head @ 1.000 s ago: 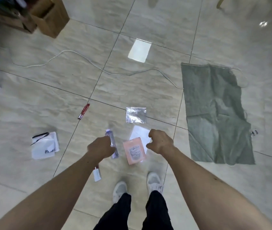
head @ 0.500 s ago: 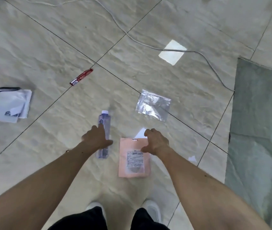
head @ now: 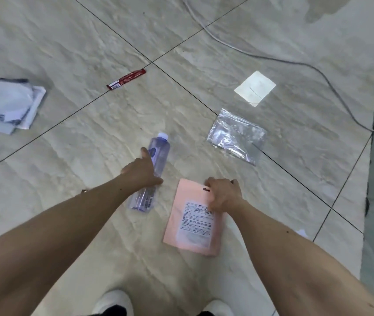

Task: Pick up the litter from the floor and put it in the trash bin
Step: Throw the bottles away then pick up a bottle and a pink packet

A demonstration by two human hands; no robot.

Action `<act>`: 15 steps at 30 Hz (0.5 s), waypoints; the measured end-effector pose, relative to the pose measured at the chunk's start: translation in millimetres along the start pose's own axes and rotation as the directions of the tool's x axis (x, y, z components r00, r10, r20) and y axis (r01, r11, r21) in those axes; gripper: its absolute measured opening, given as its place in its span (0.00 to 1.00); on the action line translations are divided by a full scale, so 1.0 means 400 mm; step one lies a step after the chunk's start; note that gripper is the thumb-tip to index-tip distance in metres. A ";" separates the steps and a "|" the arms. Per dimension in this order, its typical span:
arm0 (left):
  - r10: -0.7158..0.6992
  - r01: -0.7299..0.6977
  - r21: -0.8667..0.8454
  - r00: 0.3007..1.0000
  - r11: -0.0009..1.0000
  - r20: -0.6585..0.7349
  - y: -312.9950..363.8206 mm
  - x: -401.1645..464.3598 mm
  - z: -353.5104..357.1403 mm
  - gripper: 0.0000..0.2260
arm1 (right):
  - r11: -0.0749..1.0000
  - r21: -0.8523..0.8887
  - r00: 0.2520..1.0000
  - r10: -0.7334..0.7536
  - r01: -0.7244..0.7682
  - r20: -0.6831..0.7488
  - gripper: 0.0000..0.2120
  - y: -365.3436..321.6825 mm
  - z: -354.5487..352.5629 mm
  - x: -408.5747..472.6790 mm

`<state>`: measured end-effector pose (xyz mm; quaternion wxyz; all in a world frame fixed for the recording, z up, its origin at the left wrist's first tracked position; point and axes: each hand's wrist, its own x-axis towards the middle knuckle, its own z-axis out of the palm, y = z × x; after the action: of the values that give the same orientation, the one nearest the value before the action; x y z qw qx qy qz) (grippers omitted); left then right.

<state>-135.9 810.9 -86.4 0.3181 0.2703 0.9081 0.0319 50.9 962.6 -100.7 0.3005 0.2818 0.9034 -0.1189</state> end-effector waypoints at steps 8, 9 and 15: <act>0.103 -0.099 0.055 0.992 0.994 -0.078 0.111 0.062 -0.120 0.46 | 0.980 0.135 0.979 0.162 -0.146 -0.122 0.14 0.129 -0.234 0.097; 0.105 -0.100 0.063 0.991 0.993 -0.088 0.134 0.080 -0.136 0.46 | 0.975 0.138 0.972 0.194 -0.175 -0.137 0.16 0.155 -0.273 0.122; 0.103 -0.094 0.090 0.990 0.991 -0.095 0.240 0.173 -0.167 0.44 | 0.948 0.101 0.940 0.313 -0.301 -0.136 0.28 0.252 -0.349 0.270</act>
<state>-175.6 935.7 -49.8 0.2586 0.3264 0.9089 0.0222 -28.2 1145.6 -60.6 0.2351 0.4390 0.8631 -0.0845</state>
